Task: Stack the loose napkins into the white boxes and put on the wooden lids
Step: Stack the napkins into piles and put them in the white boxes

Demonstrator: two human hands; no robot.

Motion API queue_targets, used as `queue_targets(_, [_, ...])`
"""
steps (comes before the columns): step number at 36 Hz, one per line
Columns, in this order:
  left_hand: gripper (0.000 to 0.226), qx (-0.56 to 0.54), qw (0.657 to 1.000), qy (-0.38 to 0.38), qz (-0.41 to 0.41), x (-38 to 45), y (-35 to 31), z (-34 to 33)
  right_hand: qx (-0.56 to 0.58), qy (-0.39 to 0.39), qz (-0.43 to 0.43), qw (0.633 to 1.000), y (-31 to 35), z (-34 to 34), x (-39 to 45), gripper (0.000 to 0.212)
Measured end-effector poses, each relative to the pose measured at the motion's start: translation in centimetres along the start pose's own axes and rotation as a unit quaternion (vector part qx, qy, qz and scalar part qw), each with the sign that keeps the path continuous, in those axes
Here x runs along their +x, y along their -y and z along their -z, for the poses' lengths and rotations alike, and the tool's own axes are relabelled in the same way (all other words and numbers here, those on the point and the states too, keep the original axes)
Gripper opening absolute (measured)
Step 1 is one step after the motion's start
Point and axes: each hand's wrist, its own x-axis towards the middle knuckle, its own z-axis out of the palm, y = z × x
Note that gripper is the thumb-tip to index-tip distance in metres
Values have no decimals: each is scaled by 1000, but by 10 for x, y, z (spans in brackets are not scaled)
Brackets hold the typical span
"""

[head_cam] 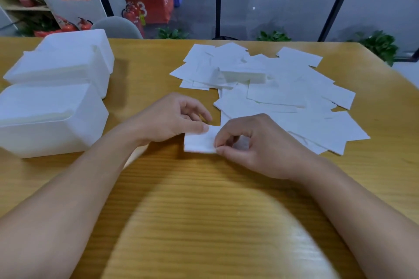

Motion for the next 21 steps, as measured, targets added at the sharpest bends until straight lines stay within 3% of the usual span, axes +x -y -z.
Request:
queue_targets(5, [16,4,999,34,3,-5,-2,5,4,-72,-27,997,-3,9,1,9])
queue_targets(9, [16,-1,997,76,5,-9,-5,0,-65,-167,-137,974,-24,22,7,7])
queue_targets(21, [10,61,996,26,-62,-14,-12,-30,-188,-178,-240,935,-45,24,9,46])
